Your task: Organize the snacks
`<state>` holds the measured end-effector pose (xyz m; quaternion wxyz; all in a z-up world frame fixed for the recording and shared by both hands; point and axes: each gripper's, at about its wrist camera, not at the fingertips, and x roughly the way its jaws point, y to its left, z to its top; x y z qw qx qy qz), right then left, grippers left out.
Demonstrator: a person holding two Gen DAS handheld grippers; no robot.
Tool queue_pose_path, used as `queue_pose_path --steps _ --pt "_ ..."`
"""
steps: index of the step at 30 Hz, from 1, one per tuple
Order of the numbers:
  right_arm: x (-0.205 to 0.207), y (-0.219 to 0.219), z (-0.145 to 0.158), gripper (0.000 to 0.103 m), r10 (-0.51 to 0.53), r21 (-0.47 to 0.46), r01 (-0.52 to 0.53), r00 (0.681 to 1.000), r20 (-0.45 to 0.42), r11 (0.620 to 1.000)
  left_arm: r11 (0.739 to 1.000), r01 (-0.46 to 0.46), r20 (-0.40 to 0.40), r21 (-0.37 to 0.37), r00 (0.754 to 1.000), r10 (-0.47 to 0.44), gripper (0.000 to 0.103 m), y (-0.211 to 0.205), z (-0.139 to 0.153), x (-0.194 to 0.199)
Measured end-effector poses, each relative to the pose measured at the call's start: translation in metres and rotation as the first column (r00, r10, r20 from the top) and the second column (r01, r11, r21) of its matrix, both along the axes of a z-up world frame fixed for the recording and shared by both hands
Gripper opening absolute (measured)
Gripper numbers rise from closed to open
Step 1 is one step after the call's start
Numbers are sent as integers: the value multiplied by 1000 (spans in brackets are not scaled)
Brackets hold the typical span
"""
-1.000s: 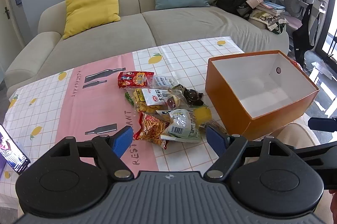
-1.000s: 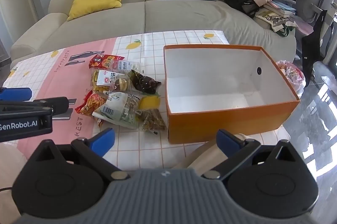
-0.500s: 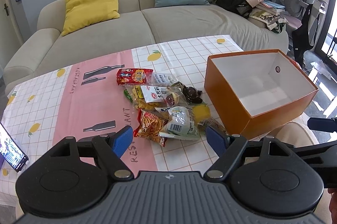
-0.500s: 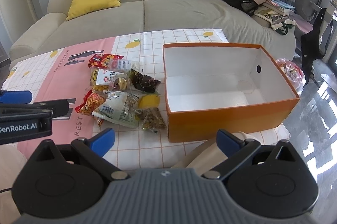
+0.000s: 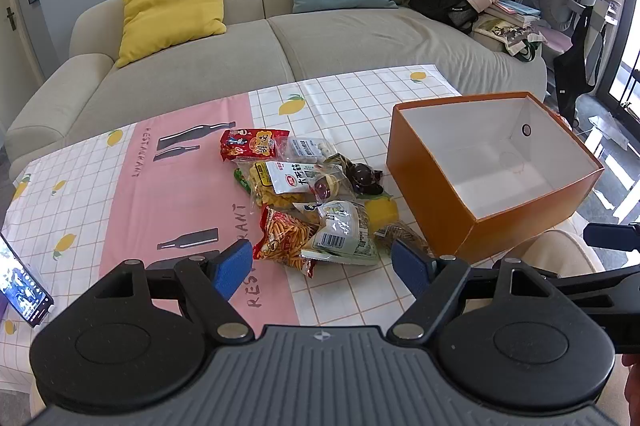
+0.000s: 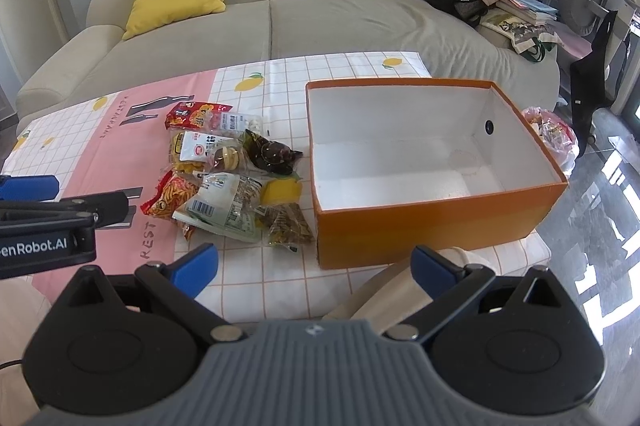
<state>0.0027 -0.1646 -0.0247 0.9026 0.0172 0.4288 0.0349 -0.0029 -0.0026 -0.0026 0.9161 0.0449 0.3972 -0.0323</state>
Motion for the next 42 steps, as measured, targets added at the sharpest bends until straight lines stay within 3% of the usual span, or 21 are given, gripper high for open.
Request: queue_pose_path --steps 42 --pt "0 0 -1 100 -19 11 19 1000 -13 1000 1000 5 -23 -19 1000 -5 93 1 -4 -5"
